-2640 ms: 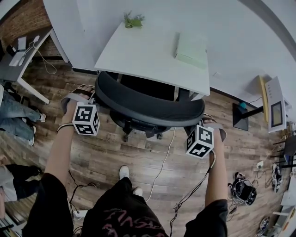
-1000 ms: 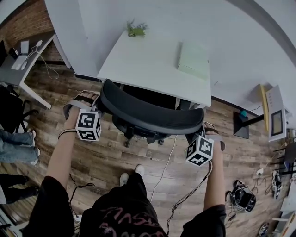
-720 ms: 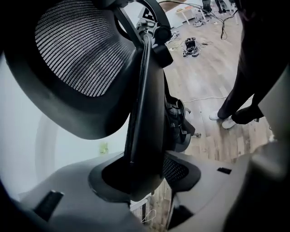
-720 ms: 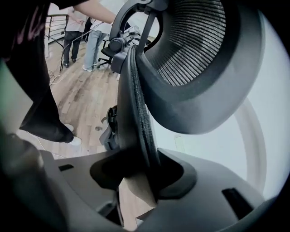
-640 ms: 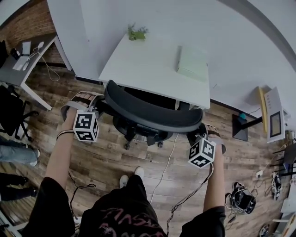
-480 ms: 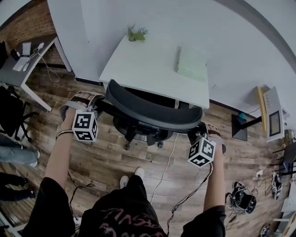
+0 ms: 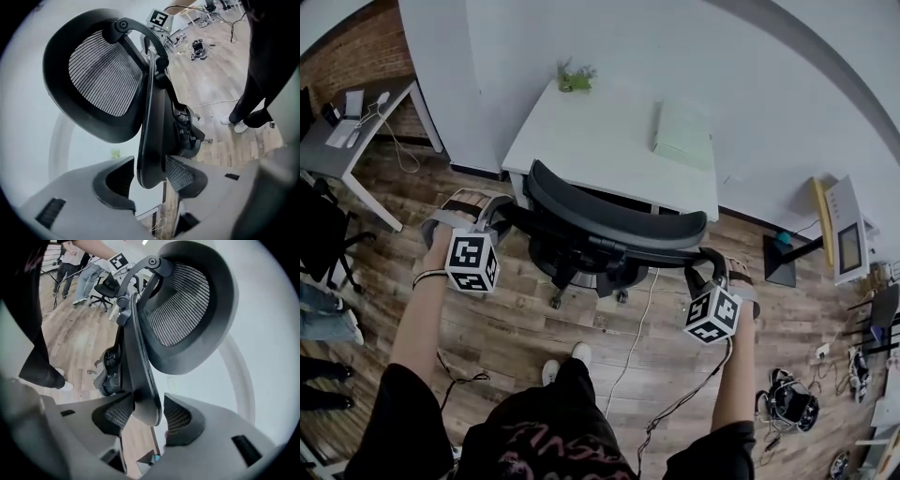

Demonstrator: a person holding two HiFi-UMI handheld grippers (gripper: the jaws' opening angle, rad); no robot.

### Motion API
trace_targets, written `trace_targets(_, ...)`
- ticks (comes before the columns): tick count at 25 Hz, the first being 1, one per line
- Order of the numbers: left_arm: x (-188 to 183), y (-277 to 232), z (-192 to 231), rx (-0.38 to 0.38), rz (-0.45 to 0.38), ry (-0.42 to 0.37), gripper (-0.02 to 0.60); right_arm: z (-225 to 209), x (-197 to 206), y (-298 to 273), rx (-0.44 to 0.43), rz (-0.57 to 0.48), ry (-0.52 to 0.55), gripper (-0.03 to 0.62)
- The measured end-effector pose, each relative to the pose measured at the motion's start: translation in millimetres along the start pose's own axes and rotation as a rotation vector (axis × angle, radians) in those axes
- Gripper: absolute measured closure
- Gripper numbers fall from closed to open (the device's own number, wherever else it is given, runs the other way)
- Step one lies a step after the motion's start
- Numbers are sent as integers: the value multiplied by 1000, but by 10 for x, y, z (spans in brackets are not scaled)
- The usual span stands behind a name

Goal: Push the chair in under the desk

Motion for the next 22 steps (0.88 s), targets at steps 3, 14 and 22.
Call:
trace_targets(3, 11, 112, 13, -23, -7, 23, 371, 10, -14, 141, 17, -24, -39, 381)
trace_targets(14, -96, 569, -52, -123, -116, 297, 397, 146, -171, 682, 54, -157, -328, 474)
trace_targets(22, -214, 871, -161, -186, -166, 502, 479, 281, -304, 945, 33, -304, -531, 548)
Point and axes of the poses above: the fingertips, and each gripper's own axes: y backward along the fingers, z to its left, x out of its underside, the point moved 5 cm from there along y, backward along the fingers, and after that the axes turned 15 degrees about -y, right-handed, at the moved point
